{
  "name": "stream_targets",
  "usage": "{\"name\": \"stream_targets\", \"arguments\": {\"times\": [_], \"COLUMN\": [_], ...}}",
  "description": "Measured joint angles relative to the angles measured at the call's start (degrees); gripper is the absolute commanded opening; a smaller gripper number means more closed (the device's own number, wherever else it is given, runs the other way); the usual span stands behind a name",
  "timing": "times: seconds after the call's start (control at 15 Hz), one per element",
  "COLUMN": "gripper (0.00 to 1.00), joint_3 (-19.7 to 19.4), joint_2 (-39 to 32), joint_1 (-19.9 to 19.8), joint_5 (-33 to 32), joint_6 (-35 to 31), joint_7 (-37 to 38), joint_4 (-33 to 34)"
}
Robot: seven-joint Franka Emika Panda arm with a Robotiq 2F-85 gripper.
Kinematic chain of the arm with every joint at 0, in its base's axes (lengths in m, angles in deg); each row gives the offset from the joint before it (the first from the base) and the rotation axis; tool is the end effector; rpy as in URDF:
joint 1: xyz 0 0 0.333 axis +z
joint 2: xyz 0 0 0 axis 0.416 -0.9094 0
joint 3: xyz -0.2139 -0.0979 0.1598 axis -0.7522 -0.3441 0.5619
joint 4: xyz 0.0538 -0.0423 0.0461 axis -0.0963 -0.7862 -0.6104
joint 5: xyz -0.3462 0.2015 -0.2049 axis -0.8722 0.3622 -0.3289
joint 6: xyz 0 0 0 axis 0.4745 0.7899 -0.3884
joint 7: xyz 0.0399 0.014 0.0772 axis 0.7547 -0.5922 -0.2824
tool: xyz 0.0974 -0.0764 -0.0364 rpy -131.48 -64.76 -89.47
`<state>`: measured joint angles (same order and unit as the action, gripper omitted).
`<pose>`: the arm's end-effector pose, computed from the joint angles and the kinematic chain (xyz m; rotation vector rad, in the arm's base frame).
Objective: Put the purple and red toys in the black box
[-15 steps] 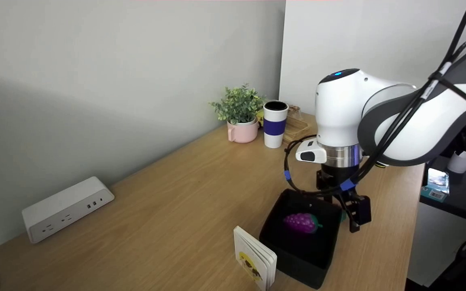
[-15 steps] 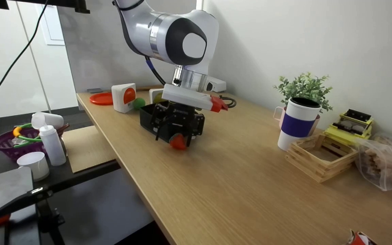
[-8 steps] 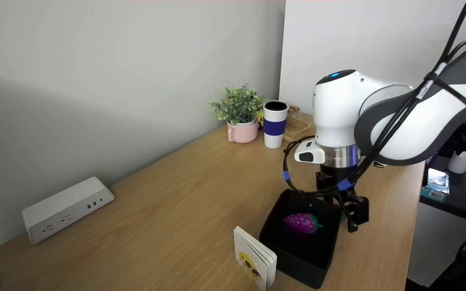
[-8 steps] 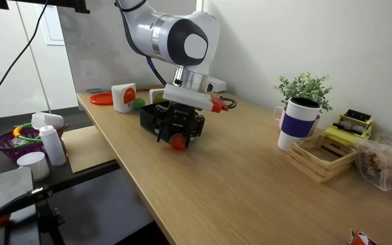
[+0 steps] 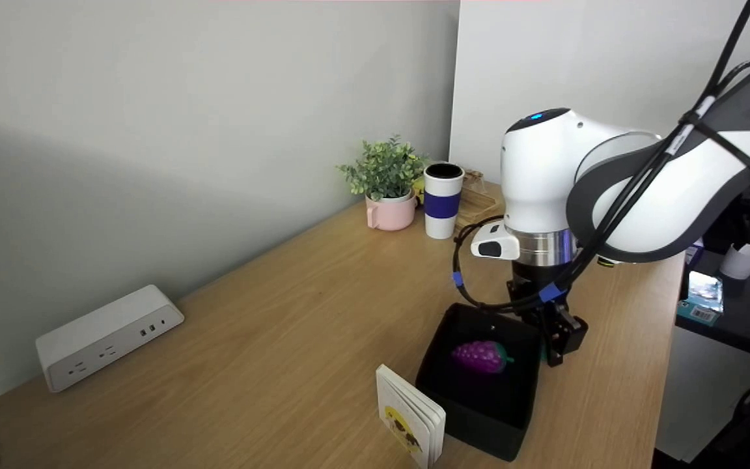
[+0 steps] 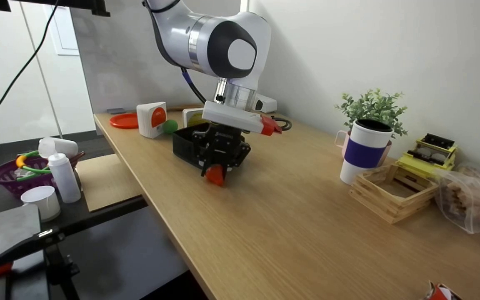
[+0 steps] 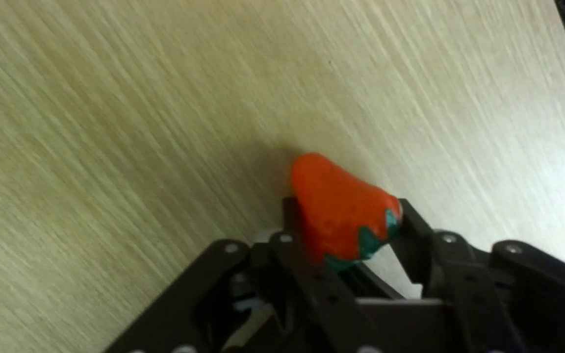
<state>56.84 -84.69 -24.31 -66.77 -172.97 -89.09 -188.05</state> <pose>0.5677 0.1034 0.0734 -2.6504 -1.4209 0.2890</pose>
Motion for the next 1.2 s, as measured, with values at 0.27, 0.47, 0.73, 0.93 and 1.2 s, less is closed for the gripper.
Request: {"name": "stream_targets", "arguments": {"times": [0.27, 0.47, 0.73, 0.93, 1.2], "gripper": [0.22, 0.22, 0.22, 0.22, 0.22], "joint_3": [0.00, 0.00, -0.18, -0.63, -0.92], "joint_2": [0.00, 0.03, 1.46, 4.32, 8.51], "joint_1": [0.00, 0.00, 0.27, 1.12, 2.45], "joint_5": [0.00, -0.17, -3.27, -7.10, -11.19], "joint_6": [0.06, 0.06, 0.11, 1.36, 4.86], "joint_7": [0.00, 0.04, 3.30, 7.99, 13.54], "joint_4": [0.01, 0.01, -0.28, -0.88, -1.37]}}
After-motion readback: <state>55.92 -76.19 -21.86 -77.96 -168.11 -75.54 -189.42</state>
